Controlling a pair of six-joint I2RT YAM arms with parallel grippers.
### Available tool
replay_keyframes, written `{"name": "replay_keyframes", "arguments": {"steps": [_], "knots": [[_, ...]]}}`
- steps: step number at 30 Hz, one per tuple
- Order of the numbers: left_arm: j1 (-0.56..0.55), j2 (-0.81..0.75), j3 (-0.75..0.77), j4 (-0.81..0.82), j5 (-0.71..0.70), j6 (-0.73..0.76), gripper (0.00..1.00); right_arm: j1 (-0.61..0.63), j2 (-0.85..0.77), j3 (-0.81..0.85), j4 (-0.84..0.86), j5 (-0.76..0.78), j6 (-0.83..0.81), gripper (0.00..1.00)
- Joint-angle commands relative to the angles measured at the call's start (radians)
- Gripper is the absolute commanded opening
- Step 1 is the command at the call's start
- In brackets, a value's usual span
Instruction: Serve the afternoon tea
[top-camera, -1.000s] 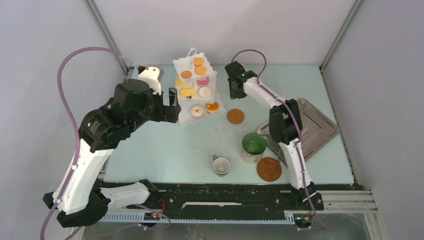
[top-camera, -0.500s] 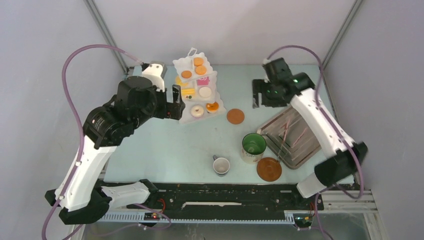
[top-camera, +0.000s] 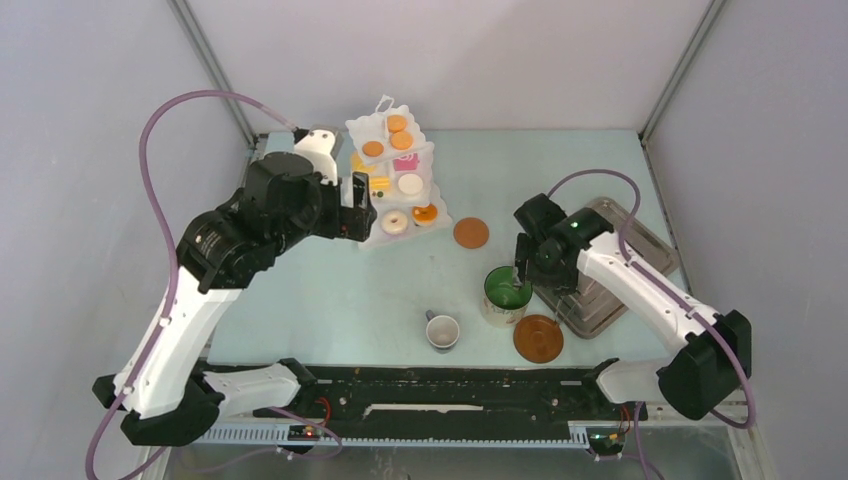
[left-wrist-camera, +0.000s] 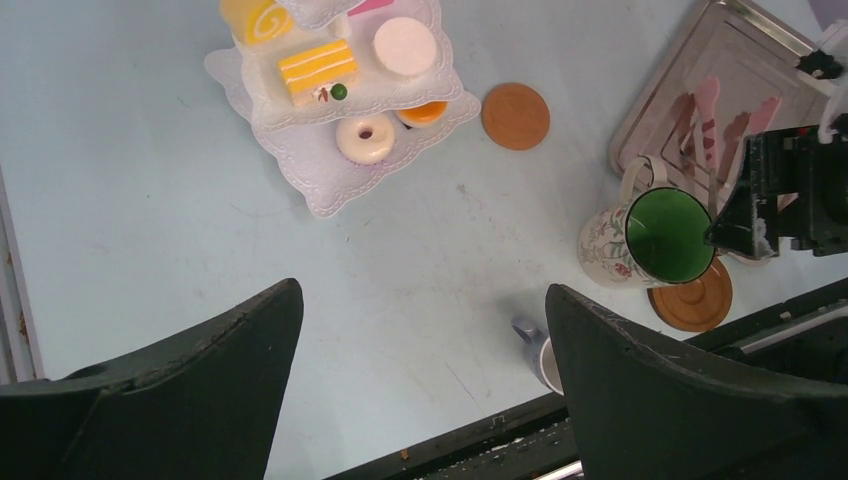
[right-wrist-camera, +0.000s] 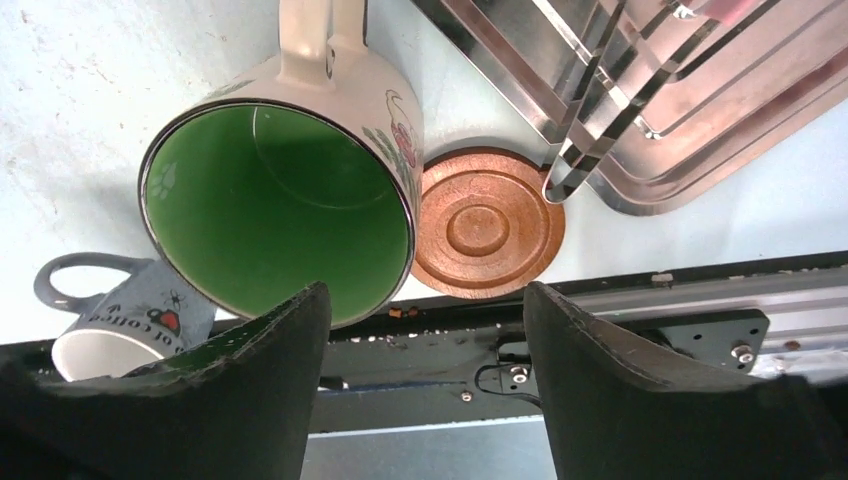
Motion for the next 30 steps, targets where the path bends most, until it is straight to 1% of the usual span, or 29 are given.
{"name": "replay_keyframes", "arguments": {"steps": [1, 2, 5, 7, 9, 14, 18, 20, 24, 26, 30], "knots": [[0.004, -0.029, -0.006, 0.029, 0.009, 0.014, 0.98, 0.017, 0.026, -0.051, 0.127, 0.058, 0.119, 0.71], [0.003, -0.03, 0.0, 0.025, 0.002, 0.015, 0.98, 0.018, 0.047, -0.053, 0.144, 0.054, 0.131, 0.7], [0.004, -0.033, 0.015, 0.021, -0.009, 0.021, 0.98, 0.026, 0.121, -0.053, 0.185, 0.041, 0.167, 0.58], [0.004, -0.04, 0.008, 0.02, -0.01, 0.021, 0.98, 0.036, 0.157, -0.053, 0.196, 0.037, 0.175, 0.53], [0.003, -0.047, -0.003, 0.02, -0.012, 0.021, 0.98, 0.05, 0.188, -0.053, 0.19, 0.038, 0.168, 0.47], [0.004, -0.05, 0.019, 0.015, -0.047, 0.034, 0.98, 0.081, 0.242, -0.053, 0.147, 0.081, 0.168, 0.35], [0.004, -0.06, 0.009, 0.014, -0.054, 0.036, 0.98, 0.077, 0.228, -0.053, 0.156, 0.074, 0.153, 0.15], [0.004, -0.061, 0.008, 0.014, -0.056, 0.038, 0.98, 0.062, 0.191, -0.053, 0.169, 0.062, 0.139, 0.01], [0.004, -0.057, 0.01, 0.014, -0.056, 0.04, 0.98, 0.013, 0.101, -0.053, 0.254, -0.041, 0.059, 0.0], [0.003, -0.056, 0.01, 0.018, -0.051, 0.039, 0.98, -0.006, 0.065, -0.049, 0.299, -0.075, 0.051, 0.0], [0.003, -0.056, 0.011, 0.018, -0.051, 0.039, 0.98, -0.017, 0.055, 0.01, 0.324, -0.048, 0.026, 0.0]]}}
